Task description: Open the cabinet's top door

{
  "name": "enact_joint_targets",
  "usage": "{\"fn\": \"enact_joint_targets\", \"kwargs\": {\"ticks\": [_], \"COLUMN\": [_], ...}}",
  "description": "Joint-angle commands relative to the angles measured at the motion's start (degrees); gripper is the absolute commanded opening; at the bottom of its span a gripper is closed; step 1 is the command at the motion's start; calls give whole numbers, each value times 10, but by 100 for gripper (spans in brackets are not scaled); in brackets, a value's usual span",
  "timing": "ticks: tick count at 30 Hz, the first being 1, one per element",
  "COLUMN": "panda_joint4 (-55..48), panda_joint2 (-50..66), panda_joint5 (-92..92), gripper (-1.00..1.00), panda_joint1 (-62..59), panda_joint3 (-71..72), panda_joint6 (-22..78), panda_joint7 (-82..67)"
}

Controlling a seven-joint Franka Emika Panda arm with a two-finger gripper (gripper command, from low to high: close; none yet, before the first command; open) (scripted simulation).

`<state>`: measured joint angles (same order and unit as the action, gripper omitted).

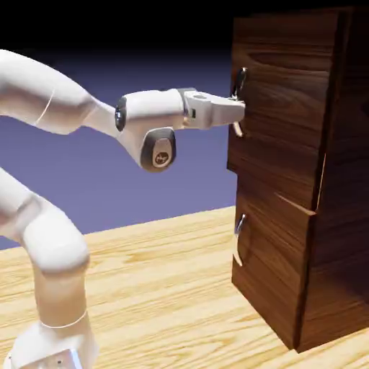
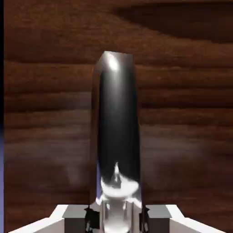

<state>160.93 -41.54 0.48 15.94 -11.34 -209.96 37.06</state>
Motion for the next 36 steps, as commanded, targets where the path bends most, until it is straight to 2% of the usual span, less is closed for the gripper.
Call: {"fn": "enact_joint_targets", "kwargs": {"ticks": [1,7,19,25,36], "panda_joint4": [5,-1,-31,9,41], "panda_joint2": [-12,-36,-58,-178,-360], "panda_joint5": [-13,66,362,377,346], "gripper": [-100,-100,-100,-100,-100], "panda_joint1": [17,139,296,284,186], "panda_joint3": [-21,-94,-115,-123,-169], "panda_joint6": [6,-14,-59,44,316], "panda_joint7": [-4,-123,-411,-484,-547]}}
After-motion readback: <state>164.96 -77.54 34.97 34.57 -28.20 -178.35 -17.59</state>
